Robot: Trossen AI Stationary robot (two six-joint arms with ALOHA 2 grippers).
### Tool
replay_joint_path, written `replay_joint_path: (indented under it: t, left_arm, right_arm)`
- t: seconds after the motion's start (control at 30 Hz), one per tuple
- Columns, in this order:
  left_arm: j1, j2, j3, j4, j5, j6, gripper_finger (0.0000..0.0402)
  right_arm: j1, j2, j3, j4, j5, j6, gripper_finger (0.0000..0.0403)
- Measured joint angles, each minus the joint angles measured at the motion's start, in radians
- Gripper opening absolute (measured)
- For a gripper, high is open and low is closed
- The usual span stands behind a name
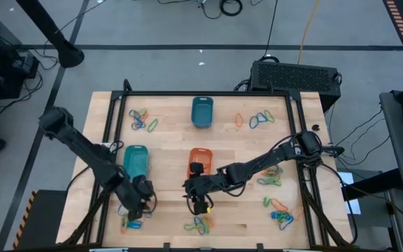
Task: Sort rubber bands into baskets
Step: Put the orange rubber band into the orange bin
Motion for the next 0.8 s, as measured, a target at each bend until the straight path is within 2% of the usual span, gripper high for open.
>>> replay_joint_path:
  t: [0.2, 0.57, 0.8]
  left_arm:
    - [-0.025, 0.106, 0.065, -0.059, 0.020, 0.001, 0.0175]
    - [-0.027, 0.112, 0.068, -0.166, 0.000, -0.001, 0.0175]
    - [-0.027, 0.151, 0.050, -0.159, -0.006, -0.025, 0.0175]
  right_arm:
    - [0.015, -0.002, 0.000, 0.032, 0.000, -0.001, 0.0169]
    - [0.020, -0.002, 0.000, 0.028, 0.000, -0.016, 0.0169]
    - [0.020, -0.003, 0.000, 0.027, 0.000, -0.027, 0.0169]
